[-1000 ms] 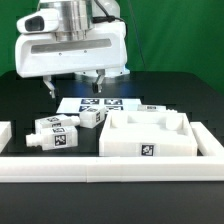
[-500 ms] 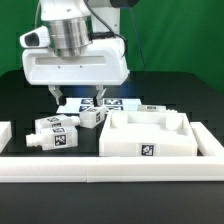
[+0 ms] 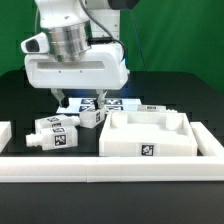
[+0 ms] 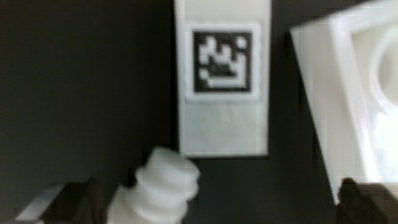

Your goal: Assemble one leg

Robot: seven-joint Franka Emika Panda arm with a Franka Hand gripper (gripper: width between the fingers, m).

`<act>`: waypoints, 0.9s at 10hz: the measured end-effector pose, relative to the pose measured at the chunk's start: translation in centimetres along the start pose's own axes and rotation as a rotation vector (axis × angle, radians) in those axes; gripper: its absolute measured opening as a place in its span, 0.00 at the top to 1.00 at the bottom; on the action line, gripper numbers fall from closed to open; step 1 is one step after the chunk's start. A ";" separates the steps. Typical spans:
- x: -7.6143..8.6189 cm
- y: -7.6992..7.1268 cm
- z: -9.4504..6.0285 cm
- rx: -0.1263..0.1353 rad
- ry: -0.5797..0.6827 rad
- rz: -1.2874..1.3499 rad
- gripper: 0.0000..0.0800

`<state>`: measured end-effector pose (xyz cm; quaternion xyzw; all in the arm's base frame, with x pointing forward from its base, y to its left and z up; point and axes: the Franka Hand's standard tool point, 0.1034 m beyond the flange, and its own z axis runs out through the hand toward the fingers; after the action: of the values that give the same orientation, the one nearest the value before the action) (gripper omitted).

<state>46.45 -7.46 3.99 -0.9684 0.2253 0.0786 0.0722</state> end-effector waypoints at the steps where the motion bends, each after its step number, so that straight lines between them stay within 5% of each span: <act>1: -0.3 -0.2 -0.1 0.004 -0.089 0.002 0.19; 5: -1.1 0.1 0.2 0.013 -0.401 0.006 0.19; 9: -1.1 1.0 -1.1 0.032 -0.697 -0.014 0.19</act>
Offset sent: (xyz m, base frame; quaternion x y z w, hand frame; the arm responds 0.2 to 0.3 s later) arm 0.0000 0.0000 0.0000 0.0000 -0.1296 0.0000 0.9916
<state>45.13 -8.07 5.13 -0.8836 0.1816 0.4006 0.1604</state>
